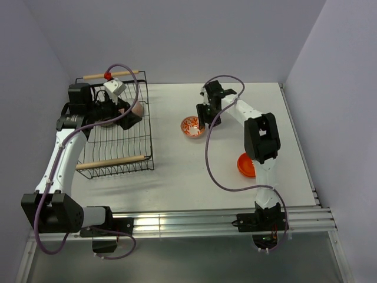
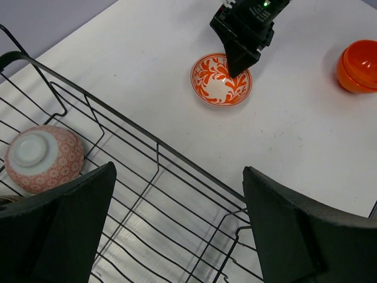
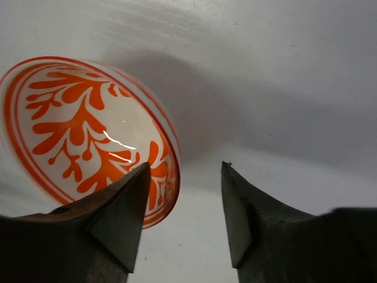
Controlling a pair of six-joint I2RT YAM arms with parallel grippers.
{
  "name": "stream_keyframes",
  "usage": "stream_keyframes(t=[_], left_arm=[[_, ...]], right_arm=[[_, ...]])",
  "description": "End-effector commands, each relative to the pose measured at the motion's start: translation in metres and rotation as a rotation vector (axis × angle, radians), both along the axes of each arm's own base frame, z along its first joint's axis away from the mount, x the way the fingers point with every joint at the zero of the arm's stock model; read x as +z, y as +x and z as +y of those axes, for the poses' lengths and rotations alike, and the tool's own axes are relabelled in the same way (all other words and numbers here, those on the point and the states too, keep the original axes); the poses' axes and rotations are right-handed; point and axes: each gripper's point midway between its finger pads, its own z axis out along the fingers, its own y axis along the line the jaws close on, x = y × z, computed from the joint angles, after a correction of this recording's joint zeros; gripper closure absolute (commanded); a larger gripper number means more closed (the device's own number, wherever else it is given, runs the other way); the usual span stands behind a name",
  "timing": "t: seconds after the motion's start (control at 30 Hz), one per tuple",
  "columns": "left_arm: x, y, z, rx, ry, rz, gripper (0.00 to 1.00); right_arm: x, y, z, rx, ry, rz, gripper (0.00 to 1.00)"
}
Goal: Load the bowls into the dish rack
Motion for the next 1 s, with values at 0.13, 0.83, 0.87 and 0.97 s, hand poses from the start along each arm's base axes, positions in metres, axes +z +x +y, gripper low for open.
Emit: stream_keyframes(t=[0.13, 0.83, 0.87, 0.97], left_arm=[[0.01, -0.003, -0.007, 0.025, -0.085, -0.002, 0.05], [0.083, -0.008, -0.09, -0.049, -0.426, 0.356, 0.0], [0.089, -0.01, -0.096, -0.067, -0.437, 0.375, 0.0], [0.081, -0.013, -0.114, -0.087, -0.47, 0.498, 0.01]], right_arm=[[0.001, 0.011, 0.013, -0.016, 0.046, -0.017, 0.64], [0.229, -0.013, 0.008, 0.043, 0.59, -0.36, 1.0], [0.234, -0.017, 0.011, 0.057, 0.602, -0.359, 1.0], [0.248, -0.024, 0.016, 0.072, 0.61, -0.386, 1.0]])
